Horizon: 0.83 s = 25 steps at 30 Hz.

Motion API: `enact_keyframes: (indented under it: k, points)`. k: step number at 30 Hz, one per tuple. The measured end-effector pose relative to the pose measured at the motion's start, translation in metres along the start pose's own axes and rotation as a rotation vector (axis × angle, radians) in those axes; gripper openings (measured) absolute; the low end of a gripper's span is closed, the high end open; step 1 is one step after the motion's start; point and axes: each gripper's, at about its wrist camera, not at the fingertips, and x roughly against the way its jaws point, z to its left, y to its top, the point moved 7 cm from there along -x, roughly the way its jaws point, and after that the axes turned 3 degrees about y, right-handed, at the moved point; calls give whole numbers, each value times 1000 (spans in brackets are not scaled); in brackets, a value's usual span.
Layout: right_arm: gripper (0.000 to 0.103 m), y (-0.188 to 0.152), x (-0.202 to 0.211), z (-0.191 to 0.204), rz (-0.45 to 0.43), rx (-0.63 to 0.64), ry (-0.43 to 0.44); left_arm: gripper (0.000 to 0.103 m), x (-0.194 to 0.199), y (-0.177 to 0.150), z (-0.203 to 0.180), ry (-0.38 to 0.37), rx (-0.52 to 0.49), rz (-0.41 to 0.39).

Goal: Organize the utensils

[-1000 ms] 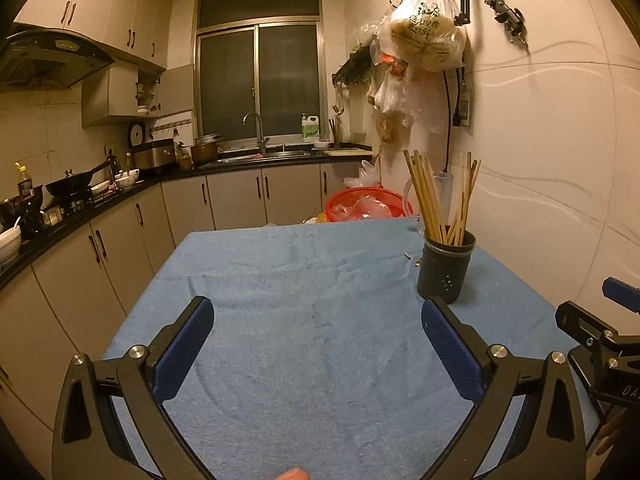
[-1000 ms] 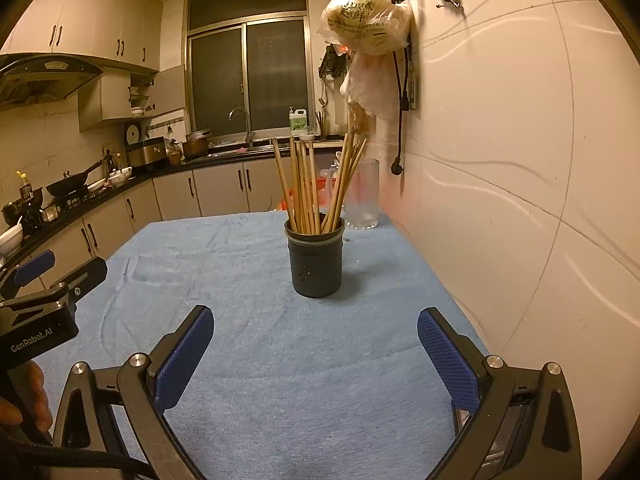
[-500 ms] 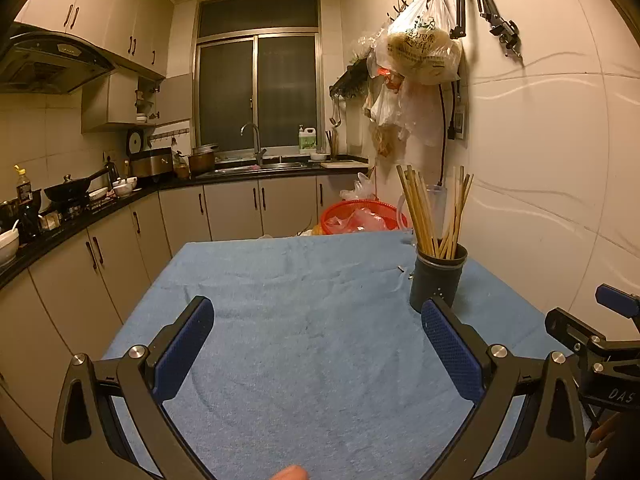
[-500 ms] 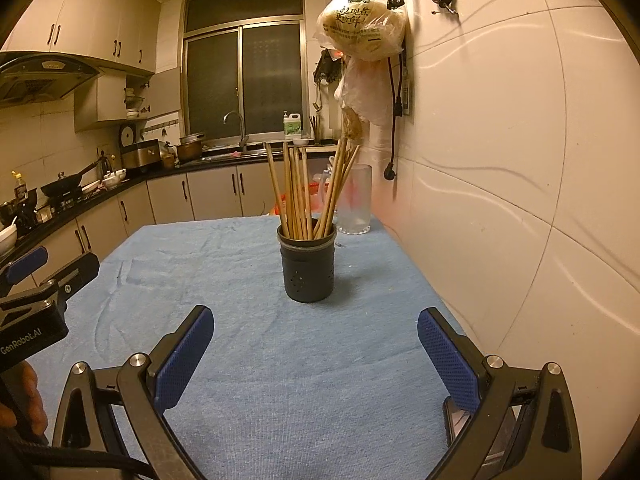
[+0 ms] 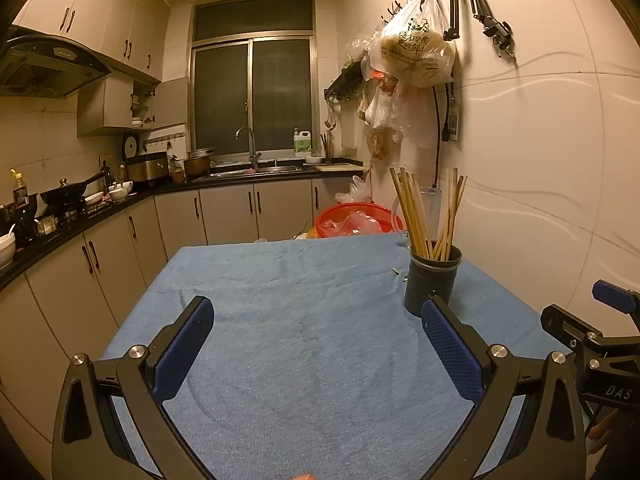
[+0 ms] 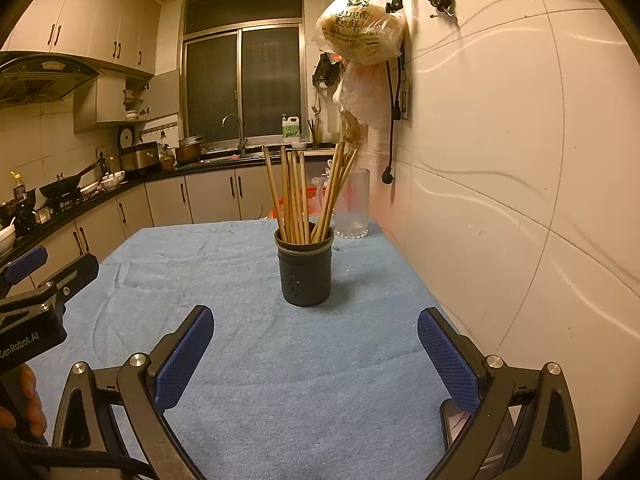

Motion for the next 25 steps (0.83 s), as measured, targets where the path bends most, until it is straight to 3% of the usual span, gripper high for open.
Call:
enact_keyframes:
  k: [25]
  points:
    - [103,-3,-9,-3,15,-4,-12,103,-4,-1,-2,-7,-4,0]
